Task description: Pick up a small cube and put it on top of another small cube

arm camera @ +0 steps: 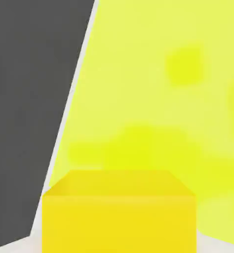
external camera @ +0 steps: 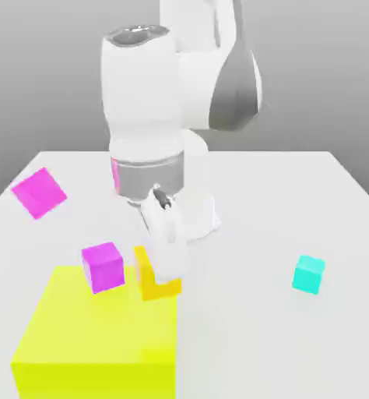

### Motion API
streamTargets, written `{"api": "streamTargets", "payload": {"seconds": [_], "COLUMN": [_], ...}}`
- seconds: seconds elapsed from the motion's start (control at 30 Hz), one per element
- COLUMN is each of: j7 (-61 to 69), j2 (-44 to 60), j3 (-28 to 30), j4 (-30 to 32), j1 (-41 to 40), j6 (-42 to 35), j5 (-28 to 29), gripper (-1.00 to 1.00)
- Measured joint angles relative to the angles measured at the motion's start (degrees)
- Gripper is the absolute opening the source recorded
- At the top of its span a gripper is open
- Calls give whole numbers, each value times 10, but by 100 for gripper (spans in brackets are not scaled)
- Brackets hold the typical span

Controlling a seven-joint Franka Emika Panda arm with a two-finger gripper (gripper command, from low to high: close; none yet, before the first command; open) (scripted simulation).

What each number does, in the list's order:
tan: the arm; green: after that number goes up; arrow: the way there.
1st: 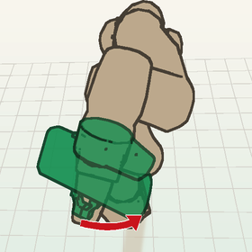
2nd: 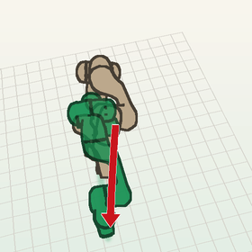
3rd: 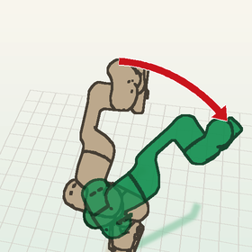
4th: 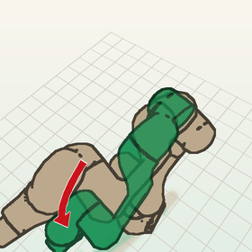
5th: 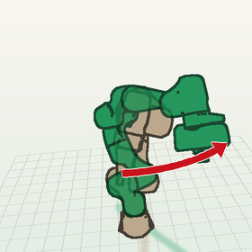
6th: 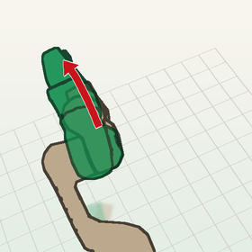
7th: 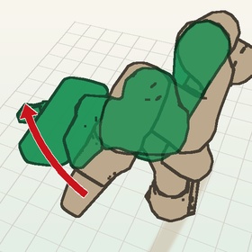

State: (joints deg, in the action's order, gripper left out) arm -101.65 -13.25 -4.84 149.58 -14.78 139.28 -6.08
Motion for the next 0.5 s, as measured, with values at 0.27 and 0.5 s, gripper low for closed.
{"api": "streamTargets", "payload": {"seconds": [0.27, 0.5], "j7": [102, 103], "j2": [-99, -40], "j3": [56, 55], "j4": [74, 103], "j1": [-57, -60], "j6": [-51, 34], "j5": [59, 62], "gripper": [-100, 100]}}
